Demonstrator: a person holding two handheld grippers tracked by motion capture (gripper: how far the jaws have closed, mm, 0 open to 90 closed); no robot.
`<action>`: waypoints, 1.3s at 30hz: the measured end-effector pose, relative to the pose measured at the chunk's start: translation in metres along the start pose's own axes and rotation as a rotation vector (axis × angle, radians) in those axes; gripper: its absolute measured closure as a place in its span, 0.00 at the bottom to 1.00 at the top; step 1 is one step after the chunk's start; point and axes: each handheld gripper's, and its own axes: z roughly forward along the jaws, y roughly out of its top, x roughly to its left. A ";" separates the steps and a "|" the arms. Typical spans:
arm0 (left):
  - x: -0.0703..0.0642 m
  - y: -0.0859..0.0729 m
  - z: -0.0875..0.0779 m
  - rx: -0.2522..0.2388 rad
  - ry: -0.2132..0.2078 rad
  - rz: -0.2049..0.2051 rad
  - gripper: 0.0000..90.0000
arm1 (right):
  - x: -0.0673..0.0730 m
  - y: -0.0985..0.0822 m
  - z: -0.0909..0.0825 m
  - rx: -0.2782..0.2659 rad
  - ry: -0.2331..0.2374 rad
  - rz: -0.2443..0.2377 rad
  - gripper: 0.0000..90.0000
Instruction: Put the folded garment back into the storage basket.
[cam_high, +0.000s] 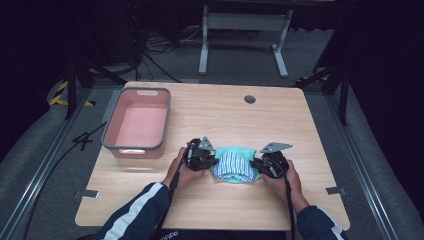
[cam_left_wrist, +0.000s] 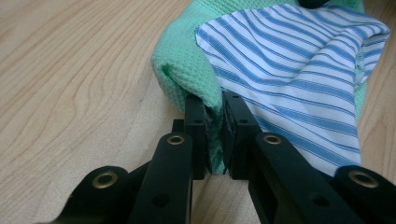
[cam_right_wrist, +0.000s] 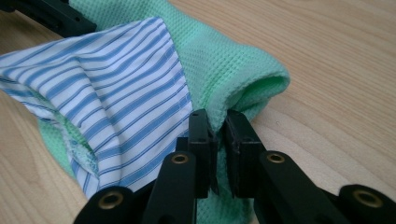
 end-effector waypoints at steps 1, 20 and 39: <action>-0.001 0.000 0.000 0.001 -0.003 -0.002 0.91 | 0.000 0.001 -0.003 -0.005 0.001 -0.003 0.91; -0.003 0.012 -0.014 -0.014 -0.014 0.011 0.92 | 0.001 0.009 -0.022 -0.062 0.009 0.012 0.91; 0.005 0.035 -0.044 -0.023 0.021 0.008 0.92 | 0.007 0.042 -0.027 -0.115 0.023 -0.012 0.91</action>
